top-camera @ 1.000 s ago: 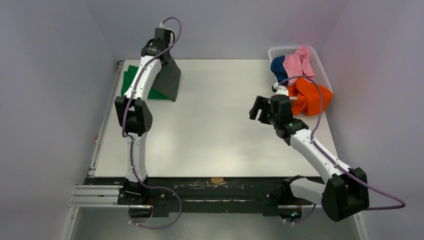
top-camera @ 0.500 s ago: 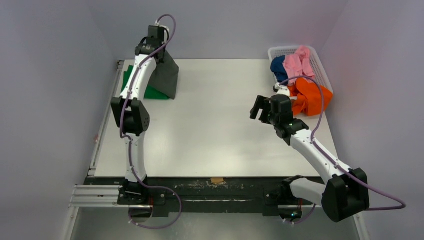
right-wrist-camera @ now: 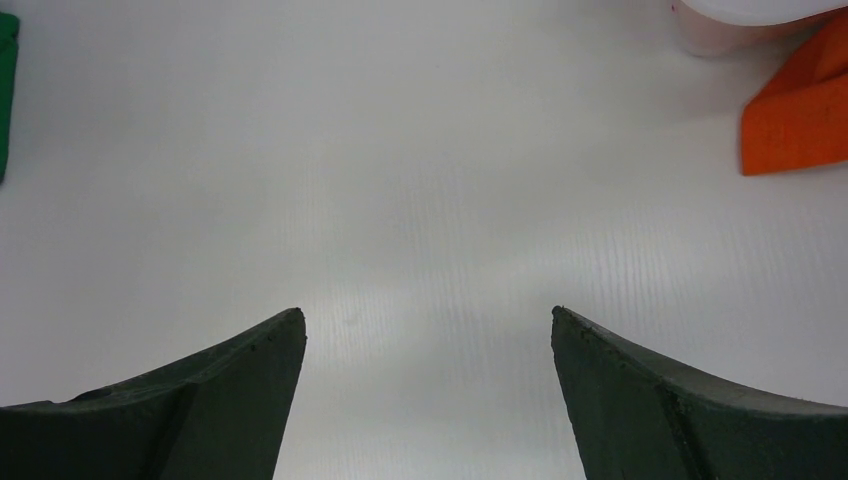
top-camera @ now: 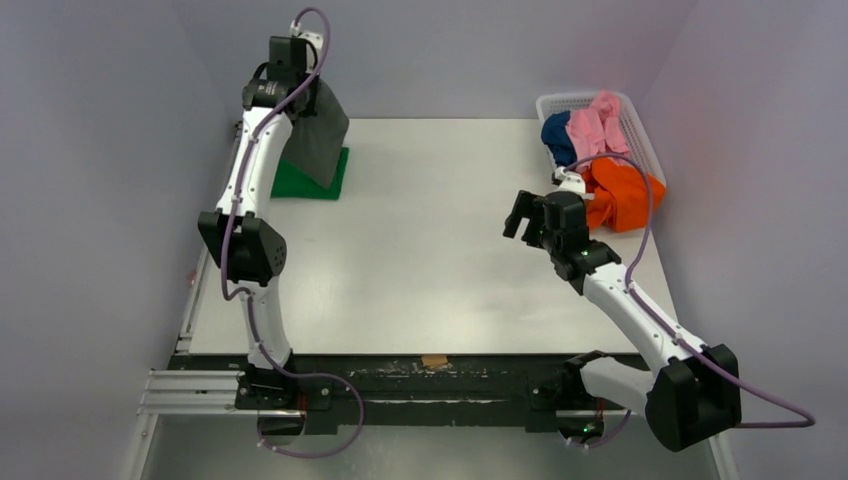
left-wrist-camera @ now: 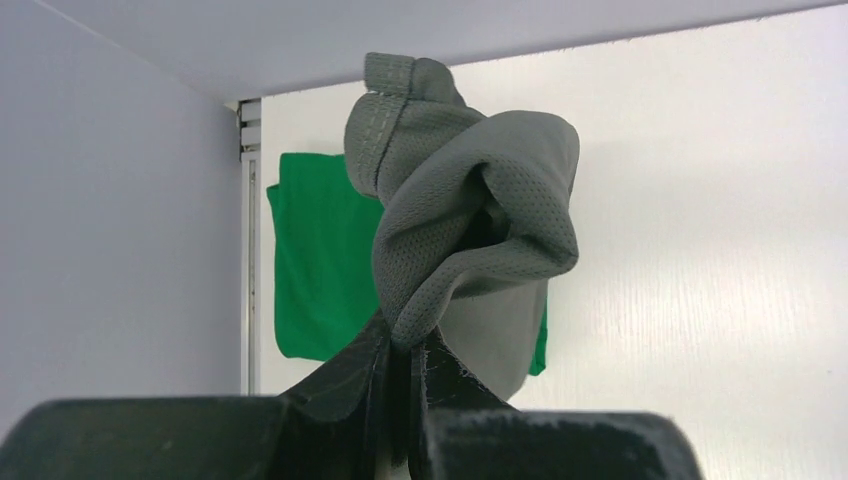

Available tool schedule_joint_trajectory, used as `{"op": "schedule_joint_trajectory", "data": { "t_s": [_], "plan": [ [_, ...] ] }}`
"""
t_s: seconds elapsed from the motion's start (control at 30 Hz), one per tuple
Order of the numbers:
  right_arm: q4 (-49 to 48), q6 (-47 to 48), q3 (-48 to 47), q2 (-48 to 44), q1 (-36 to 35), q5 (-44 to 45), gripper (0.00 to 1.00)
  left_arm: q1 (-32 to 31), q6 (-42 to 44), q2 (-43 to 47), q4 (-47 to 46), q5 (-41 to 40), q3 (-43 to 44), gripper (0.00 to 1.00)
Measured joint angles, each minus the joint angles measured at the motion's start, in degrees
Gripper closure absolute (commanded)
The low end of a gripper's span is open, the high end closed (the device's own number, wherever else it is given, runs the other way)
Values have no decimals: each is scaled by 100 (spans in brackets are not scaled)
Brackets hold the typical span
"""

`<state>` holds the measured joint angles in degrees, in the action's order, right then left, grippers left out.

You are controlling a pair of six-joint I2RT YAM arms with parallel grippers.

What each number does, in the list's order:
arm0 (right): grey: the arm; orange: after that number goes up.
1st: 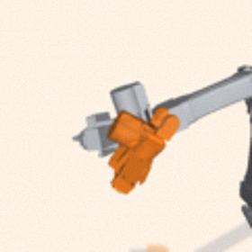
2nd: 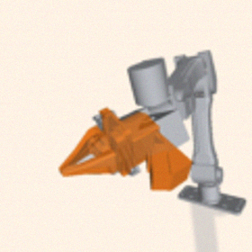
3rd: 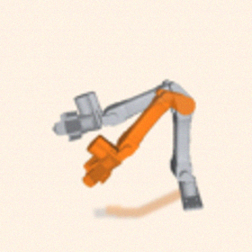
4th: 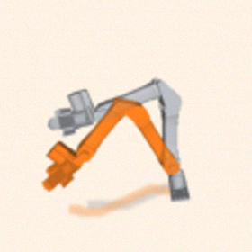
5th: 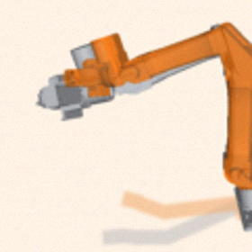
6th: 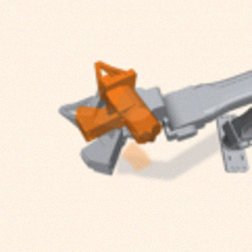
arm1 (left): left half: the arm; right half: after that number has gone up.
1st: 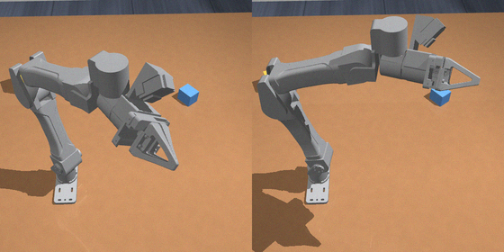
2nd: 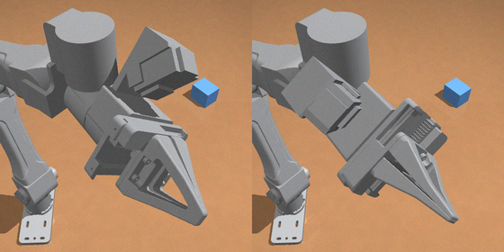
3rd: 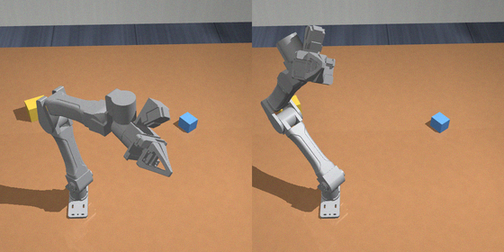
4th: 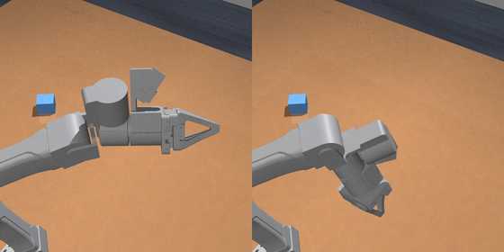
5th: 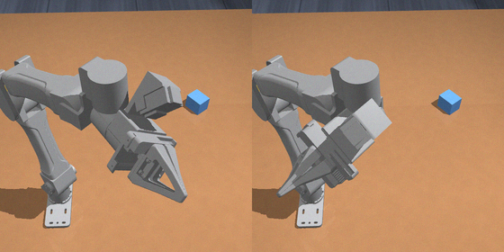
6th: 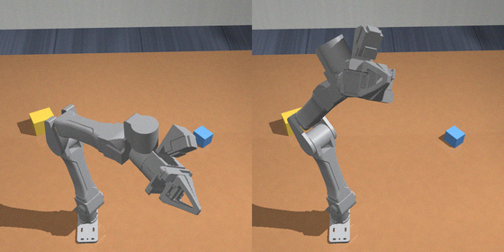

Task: Fold and stack the t-shirts
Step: Put the neatly folded tshirt into the corner of the board with the left arm

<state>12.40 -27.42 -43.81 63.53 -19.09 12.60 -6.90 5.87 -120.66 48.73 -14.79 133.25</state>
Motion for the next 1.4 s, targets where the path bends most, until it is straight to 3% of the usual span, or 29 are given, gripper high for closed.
{"op": "schedule_joint_trajectory", "data": {
  "t_s": [0.27,0.7,1.2,1.23,1.33,1.4],
  "plan": [
    [2,0,13,-20,0,-4,9,2,-74,393,20,188,0,100],
    [52,0,13,105,0,46,9,107,-330,-575,35,350,74,100],
    [92,-15,-2,544,0,343,8,1460,-636,-1604,-127,649,208,99],
    [92,-15,-7,566,0,345,8,1512,-649,-1661,-151,671,229,90],
    [96,-17,-33,680,0,376,8,1580,-691,-1803,-260,671,240,48],
    [103,-17,-46,750,0,426,8,1582,-723,-1864,-326,581,240,25]
  ]
}}
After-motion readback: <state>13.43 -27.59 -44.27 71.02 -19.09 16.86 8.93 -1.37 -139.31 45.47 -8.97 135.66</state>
